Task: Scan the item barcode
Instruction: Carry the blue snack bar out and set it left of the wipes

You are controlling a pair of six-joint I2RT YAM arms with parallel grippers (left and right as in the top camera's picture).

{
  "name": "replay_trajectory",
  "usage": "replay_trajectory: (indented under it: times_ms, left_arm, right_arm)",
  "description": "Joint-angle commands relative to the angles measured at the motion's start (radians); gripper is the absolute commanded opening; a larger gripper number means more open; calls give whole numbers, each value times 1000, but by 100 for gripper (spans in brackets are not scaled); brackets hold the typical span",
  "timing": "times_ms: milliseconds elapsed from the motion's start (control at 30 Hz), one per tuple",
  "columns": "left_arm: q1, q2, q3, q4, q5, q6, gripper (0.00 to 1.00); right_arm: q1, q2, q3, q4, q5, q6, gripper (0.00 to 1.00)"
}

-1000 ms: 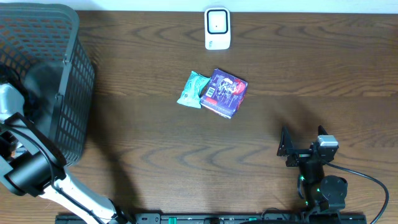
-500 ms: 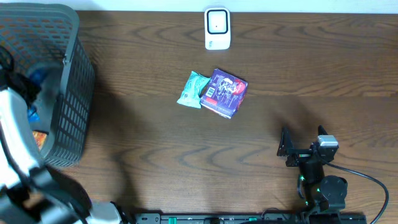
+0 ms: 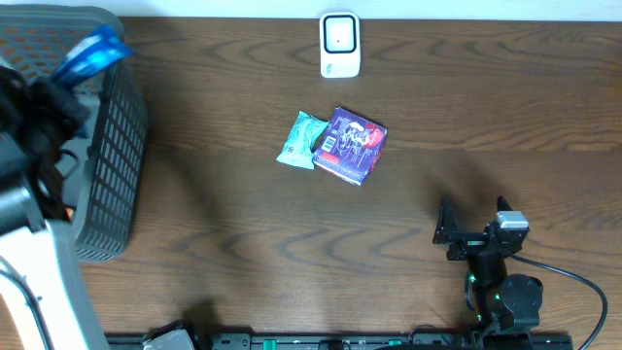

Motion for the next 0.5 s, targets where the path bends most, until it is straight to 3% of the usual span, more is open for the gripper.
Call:
replay_trajectory:
  times_ms: [0,200,400,467]
  left_arm:
    - [-105,-57,11,9,74,-148,7]
    - [-343,-28,11,1,26,-264,8]
    - [-555,147,11,-5,-185,-355,7]
    - [-626,274,11,-1,-315,-421,7]
  right_arm:
    - [-4,-6,-3,-1,-2,-10,99]
    - [-4,-6,-3,-1,-2,-10,99]
    - [-4,-6,-3,-2,-2,-10,99]
    - [-4,-6,-3,-1,-2,-10,99]
